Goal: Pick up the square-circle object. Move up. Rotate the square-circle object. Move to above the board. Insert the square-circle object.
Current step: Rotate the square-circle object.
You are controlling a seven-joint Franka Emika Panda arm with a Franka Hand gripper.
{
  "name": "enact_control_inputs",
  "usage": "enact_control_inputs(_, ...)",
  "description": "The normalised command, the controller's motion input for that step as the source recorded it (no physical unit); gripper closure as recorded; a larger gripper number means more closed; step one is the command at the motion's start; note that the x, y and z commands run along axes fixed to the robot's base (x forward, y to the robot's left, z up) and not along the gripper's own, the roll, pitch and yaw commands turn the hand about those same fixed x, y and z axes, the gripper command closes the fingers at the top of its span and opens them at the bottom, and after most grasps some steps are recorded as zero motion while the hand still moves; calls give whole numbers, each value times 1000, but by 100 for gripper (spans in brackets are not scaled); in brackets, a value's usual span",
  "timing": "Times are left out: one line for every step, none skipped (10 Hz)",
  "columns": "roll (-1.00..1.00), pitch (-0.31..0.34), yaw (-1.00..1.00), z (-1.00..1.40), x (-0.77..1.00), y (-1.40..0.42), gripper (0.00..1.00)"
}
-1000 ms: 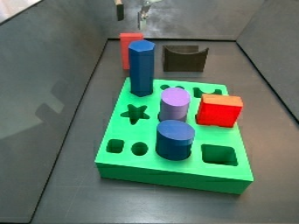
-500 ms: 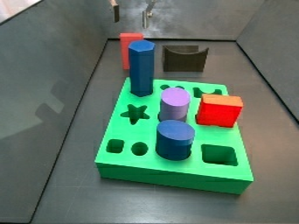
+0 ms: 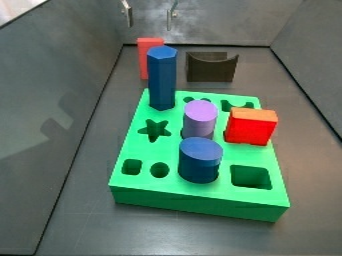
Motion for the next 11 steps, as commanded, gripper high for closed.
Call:
enact_control_inputs(21,36,500,-27,37,1,0)
enact_control_inputs(21,36,327,-26,37,1,0)
enact_control_inputs(21,35,182,-1000,0,0,0)
enact_control_inputs(24,22,114,-1000,11,2,0)
enact_control_inputs(33,-5,81,-1000,28,6,0)
enact_control_inputs(43,-14,64,-987,32,6,0)
enact_control_inputs(57,-20,52,-796,30,6,0)
enact_control_inputs(67,-21,45,-645,31,5,0)
enact_control_inputs(79,-18,38,-451,33,6,0)
enact_control_inputs(88,-15,33,-308,36,8,0)
enact_control_inputs(98,-11,25,0,0,0,100)
